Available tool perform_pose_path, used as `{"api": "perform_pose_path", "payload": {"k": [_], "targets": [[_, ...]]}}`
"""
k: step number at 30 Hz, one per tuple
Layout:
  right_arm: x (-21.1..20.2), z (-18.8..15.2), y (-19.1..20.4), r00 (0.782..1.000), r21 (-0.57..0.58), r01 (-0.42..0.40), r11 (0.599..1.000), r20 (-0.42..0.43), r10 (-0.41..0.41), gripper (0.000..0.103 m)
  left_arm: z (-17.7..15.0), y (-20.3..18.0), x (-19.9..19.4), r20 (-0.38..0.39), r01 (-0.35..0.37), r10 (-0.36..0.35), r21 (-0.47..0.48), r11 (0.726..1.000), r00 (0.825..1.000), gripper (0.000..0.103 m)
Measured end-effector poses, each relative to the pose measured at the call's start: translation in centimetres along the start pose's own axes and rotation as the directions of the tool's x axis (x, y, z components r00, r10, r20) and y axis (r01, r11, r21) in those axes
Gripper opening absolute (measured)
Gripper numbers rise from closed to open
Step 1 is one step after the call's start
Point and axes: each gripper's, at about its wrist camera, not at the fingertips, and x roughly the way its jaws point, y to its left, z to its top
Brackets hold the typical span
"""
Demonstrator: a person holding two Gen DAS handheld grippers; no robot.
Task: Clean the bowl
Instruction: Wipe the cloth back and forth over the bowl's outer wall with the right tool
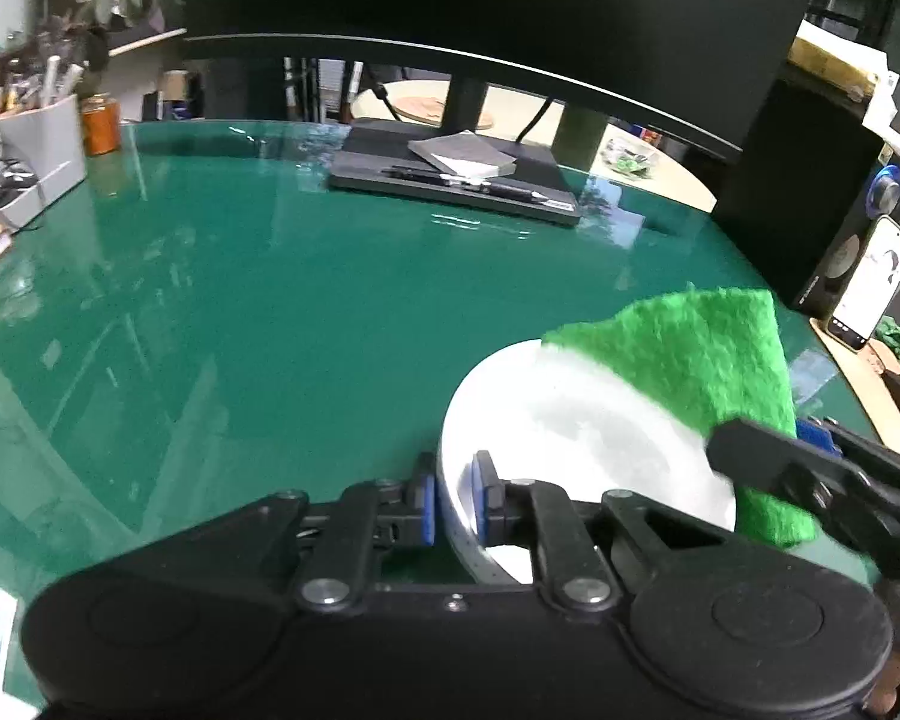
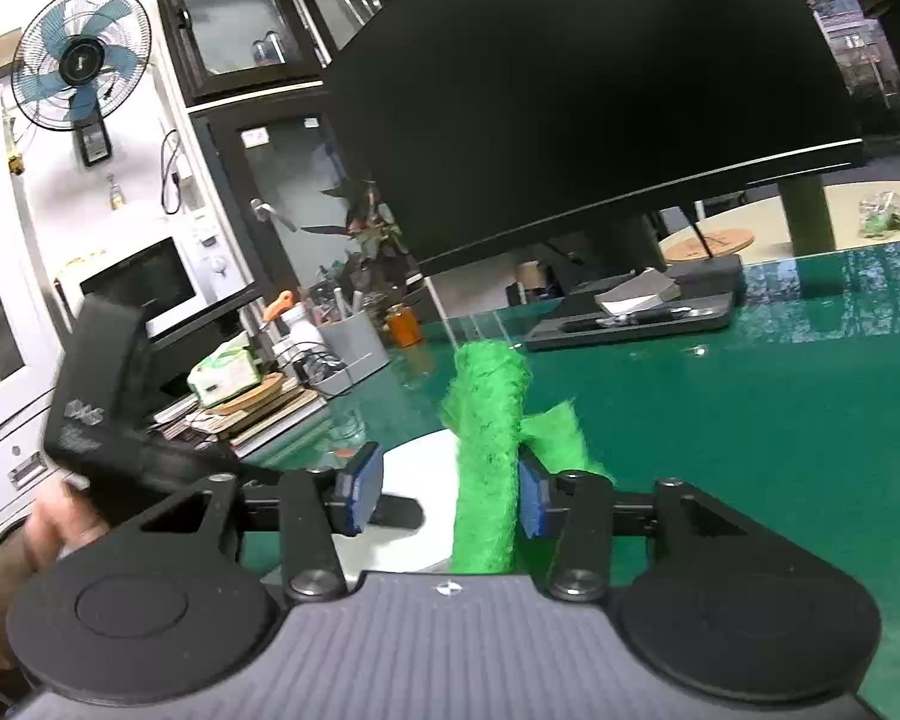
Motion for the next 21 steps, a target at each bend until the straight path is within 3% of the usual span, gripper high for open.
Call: {"api": "perform_pose_path", "payload": {"k": [1,5,8,10,21], "targets": [[0.0,0.0,-0.3,1.000,0.022,-0.001,1.000,-0.002,0.001,0.013,-0.1,0.0,-0.2,0.000,0.003,-0.003,-0.006,1.000,1.000,0.013],[-0.1,0.1,-1.0,1.000,0.073,-0.012,0.997,-0.009,0.013,0.005,-0.4,0.2,-0.5,-0.005,0.014,-0.014,-0.037,0.999,1.000,0.013],[-0.2,-0.5,0.4,0.984,0.054,-0.143,0.988,-0.103,0.148,0.005,-0.1,0.5,-0.5,-0.003,0.008,-0.008,-0.037,0.999,1.000,0.013],[-0.2,-1.0,1.1,0.972,0.053,-0.189,0.980,-0.133,0.195,0.005,0.3,0.8,-0.2,-0.003,0.010,-0.010,-0.044,0.999,1.000,0.013],[0.7,-0.1,-0.9,0.978,0.130,-0.157,0.979,-0.114,0.172,0.001,0.6,1.0,0.4,0.000,0.010,-0.010,-0.056,0.998,1.000,0.014]]}}
